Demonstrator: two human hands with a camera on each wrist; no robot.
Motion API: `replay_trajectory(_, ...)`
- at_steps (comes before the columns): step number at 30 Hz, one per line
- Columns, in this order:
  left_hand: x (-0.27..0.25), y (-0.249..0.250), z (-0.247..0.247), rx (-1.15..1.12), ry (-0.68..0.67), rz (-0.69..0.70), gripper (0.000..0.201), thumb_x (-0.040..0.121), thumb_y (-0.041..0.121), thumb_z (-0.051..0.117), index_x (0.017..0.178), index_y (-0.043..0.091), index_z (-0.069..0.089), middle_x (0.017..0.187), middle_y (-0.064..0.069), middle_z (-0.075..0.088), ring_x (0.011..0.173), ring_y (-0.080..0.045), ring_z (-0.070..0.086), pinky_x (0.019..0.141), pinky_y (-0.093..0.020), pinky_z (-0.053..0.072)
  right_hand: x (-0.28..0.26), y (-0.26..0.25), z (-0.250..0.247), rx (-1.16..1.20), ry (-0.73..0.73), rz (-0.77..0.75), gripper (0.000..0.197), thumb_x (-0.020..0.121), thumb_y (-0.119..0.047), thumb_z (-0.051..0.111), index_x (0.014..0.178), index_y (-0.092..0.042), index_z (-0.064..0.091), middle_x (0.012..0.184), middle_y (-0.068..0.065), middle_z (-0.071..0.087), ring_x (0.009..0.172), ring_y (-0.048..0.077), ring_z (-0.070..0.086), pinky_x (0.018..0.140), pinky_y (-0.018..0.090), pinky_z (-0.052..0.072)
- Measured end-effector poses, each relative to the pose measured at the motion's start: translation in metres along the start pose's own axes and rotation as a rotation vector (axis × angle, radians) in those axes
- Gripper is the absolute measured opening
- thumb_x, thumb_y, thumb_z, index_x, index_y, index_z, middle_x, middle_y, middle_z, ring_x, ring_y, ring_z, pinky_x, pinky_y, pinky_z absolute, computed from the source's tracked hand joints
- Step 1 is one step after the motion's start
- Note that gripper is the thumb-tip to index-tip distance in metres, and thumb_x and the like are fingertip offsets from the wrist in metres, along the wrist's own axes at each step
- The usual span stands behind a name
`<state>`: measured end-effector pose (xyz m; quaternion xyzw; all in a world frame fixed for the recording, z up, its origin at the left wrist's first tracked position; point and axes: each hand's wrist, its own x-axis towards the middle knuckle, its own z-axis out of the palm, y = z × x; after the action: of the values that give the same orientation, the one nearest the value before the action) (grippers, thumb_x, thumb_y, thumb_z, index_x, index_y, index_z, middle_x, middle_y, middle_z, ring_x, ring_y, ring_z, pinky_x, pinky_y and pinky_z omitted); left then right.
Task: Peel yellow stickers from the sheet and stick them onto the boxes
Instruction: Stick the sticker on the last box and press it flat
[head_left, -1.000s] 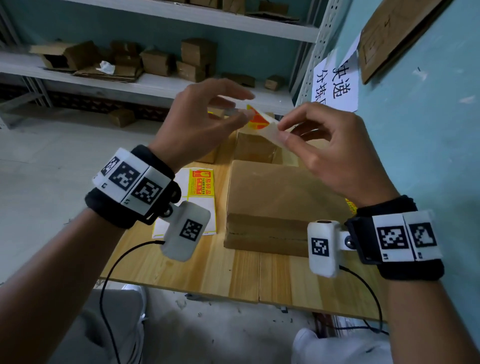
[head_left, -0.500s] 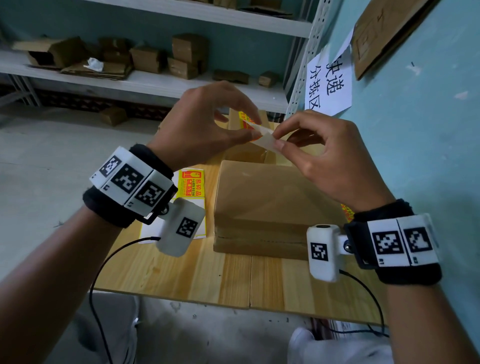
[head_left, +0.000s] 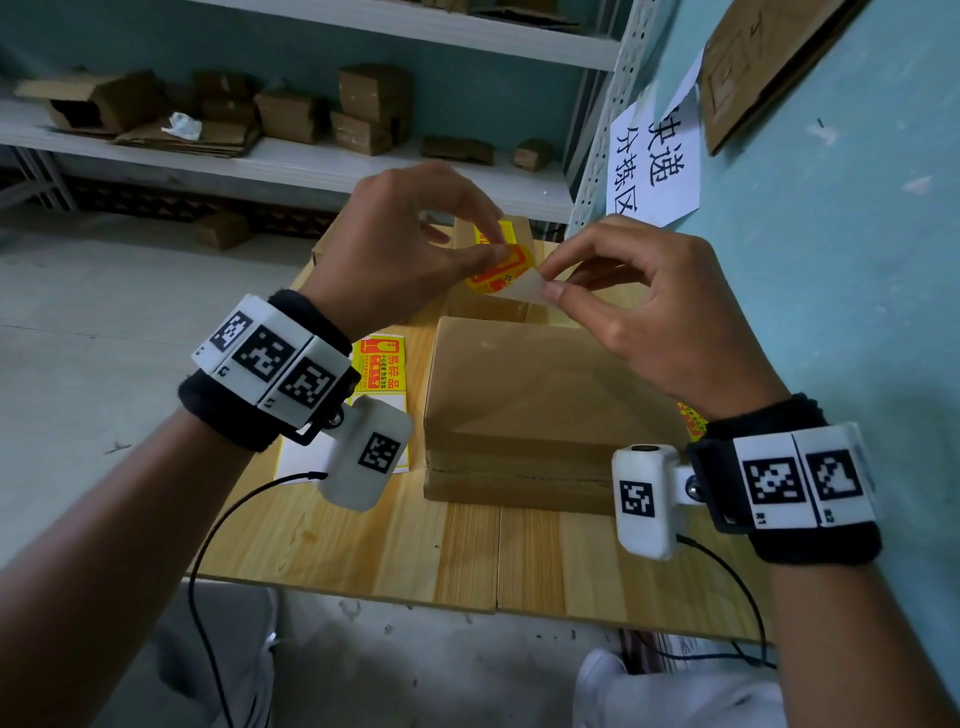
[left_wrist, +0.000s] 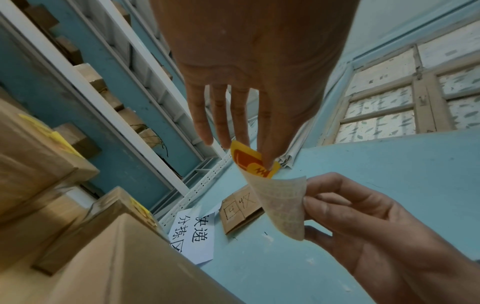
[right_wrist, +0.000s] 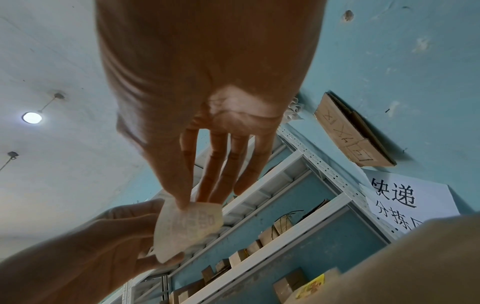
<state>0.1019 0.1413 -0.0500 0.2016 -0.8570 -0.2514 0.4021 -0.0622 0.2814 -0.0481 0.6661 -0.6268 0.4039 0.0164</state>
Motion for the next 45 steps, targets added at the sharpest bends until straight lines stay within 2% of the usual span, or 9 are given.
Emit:
replay_trajectory(10, 0.001, 0.000, -0.002, -0.190, 0.127, -0.217, 0.014, 0.081, 0.028, 0.076, 0.089, 0.017, 0.073, 0.089, 0.007, 0.070, 0.079, -0.004, 0.062, 0.068, -0.019, 0.052, -0.001, 0.002, -0.002, -0.021, 0.016, 0.001, 0.004, 0.085, -0.019, 0.075, 0.090, -0.019, 0.076, 0.083, 0.000, 0.065, 0.067, 0.013, 0.059, 0.061, 0.021, 0.050)
replay_trajectory(15, -0.001, 0.005, -0.005, -0.266, 0.129, -0.243, 0.014, 0.083, 0.026, 0.074, 0.089, 0.014, 0.072, 0.091, -0.007, 0.073, 0.081, -0.025, 0.069, 0.066, -0.035, 0.055, -0.003, 0.003, -0.007, -0.027, 0.058, 0.056, 0.005, 0.090, -0.020, 0.071, 0.092, -0.021, 0.075, 0.084, -0.010, 0.070, 0.072, 0.008, 0.063, 0.063, 0.009, 0.045)
replay_trajectory(19, -0.003, 0.008, -0.005, -0.277, 0.115, -0.253, 0.013, 0.083, 0.028, 0.074, 0.089, 0.016, 0.072, 0.091, -0.005, 0.072, 0.074, -0.011, 0.063, 0.060, -0.026, 0.053, -0.002, 0.005, -0.011, -0.044, 0.113, 0.104, 0.007, 0.091, -0.020, 0.069, 0.094, -0.023, 0.075, 0.083, -0.019, 0.068, 0.074, -0.002, 0.062, 0.061, 0.004, 0.041)
replay_trajectory(25, -0.006, 0.014, -0.001, -0.295, 0.101, -0.253, 0.017, 0.083, 0.025, 0.075, 0.092, 0.011, 0.073, 0.083, -0.006, 0.072, 0.070, -0.010, 0.063, 0.058, -0.023, 0.052, -0.003, 0.008, -0.016, -0.043, 0.176, 0.122, 0.009, 0.090, -0.018, 0.068, 0.094, -0.022, 0.075, 0.084, -0.017, 0.070, 0.074, 0.000, 0.065, 0.065, 0.009, 0.047)
replay_trajectory(30, -0.007, 0.014, 0.004, -0.296, 0.087, -0.295, 0.019, 0.079, 0.032, 0.077, 0.089, 0.017, 0.074, 0.083, -0.009, 0.073, 0.072, -0.025, 0.066, 0.064, -0.035, 0.054, -0.002, 0.010, -0.017, -0.017, 0.224, 0.151, 0.014, 0.090, -0.018, 0.062, 0.089, -0.019, 0.077, 0.079, -0.013, 0.072, 0.075, 0.008, 0.070, 0.068, 0.017, 0.052)
replay_trajectory(32, -0.008, 0.015, 0.006, -0.296, 0.074, -0.307, 0.020, 0.078, 0.031, 0.078, 0.090, 0.016, 0.073, 0.081, -0.006, 0.074, 0.076, -0.021, 0.070, 0.063, -0.035, 0.054, -0.002, 0.009, -0.017, -0.013, 0.272, 0.172, 0.017, 0.091, -0.027, 0.065, 0.083, -0.016, 0.075, 0.075, -0.008, 0.072, 0.072, 0.011, 0.070, 0.068, 0.023, 0.055)
replay_trajectory(34, -0.008, 0.017, 0.010, -0.324, 0.067, -0.320, 0.024, 0.077, 0.027, 0.079, 0.094, 0.011, 0.070, 0.078, -0.006, 0.074, 0.076, -0.015, 0.072, 0.060, -0.026, 0.054, -0.002, 0.006, -0.015, -0.017, 0.297, 0.195, 0.021, 0.088, -0.035, 0.070, 0.078, -0.017, 0.073, 0.073, -0.009, 0.072, 0.068, 0.007, 0.069, 0.064, 0.018, 0.052)
replay_trajectory(37, -0.010, 0.017, 0.016, -0.330, 0.058, -0.335, 0.032, 0.075, 0.024, 0.081, 0.096, 0.007, 0.063, 0.077, -0.004, 0.073, 0.079, -0.018, 0.072, 0.067, -0.037, 0.057, -0.002, 0.004, -0.012, -0.066, 0.277, 0.226, 0.022, 0.082, -0.039, 0.076, 0.075, -0.019, 0.070, 0.072, -0.012, 0.070, 0.065, 0.002, 0.066, 0.061, 0.006, 0.043)
replay_trajectory(45, -0.014, 0.017, 0.030, -0.235, -0.013, -0.299, 0.019, 0.077, 0.019, 0.080, 0.083, 0.008, 0.065, 0.079, -0.009, 0.071, 0.078, -0.022, 0.071, 0.073, -0.041, 0.060, -0.007, 0.003, 0.003, -0.180, 0.158, 0.323, 0.024, 0.074, -0.040, 0.082, 0.077, -0.021, 0.067, 0.074, -0.013, 0.068, 0.062, -0.002, 0.058, 0.057, 0.008, 0.042)
